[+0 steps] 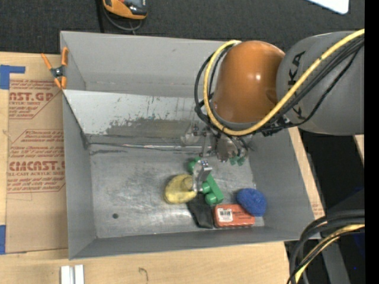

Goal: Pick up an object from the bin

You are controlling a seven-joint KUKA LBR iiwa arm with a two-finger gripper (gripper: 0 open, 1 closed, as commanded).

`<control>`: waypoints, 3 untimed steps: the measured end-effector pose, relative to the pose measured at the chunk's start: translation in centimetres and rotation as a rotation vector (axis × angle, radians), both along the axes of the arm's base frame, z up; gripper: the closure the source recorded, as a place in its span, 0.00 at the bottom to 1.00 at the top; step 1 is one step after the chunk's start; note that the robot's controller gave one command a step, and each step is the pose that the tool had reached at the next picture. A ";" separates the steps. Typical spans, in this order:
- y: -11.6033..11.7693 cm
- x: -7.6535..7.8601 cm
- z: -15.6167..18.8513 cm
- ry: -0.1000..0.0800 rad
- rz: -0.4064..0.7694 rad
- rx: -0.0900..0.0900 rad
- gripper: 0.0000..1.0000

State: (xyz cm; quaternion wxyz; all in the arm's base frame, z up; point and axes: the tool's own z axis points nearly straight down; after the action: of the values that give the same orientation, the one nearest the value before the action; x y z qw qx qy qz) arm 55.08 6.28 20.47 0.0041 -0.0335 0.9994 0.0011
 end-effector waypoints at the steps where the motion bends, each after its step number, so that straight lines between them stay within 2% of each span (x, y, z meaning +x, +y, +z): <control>1: -0.5 -1.4 -6.7 0.003 0.087 -0.003 0.00; 2: -1.3 -0.7 -10.0 0.010 0.090 -0.001 0.00; 3: -0.4 -0.9 -13.0 -0.003 0.295 -0.003 1.00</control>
Offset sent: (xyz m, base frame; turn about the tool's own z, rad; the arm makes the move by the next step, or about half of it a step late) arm -0.0060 -0.0145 -0.0993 -0.0889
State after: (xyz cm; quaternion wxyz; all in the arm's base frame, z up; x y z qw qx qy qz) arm 54.18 5.89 7.49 0.0056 -0.1800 0.9836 0.0001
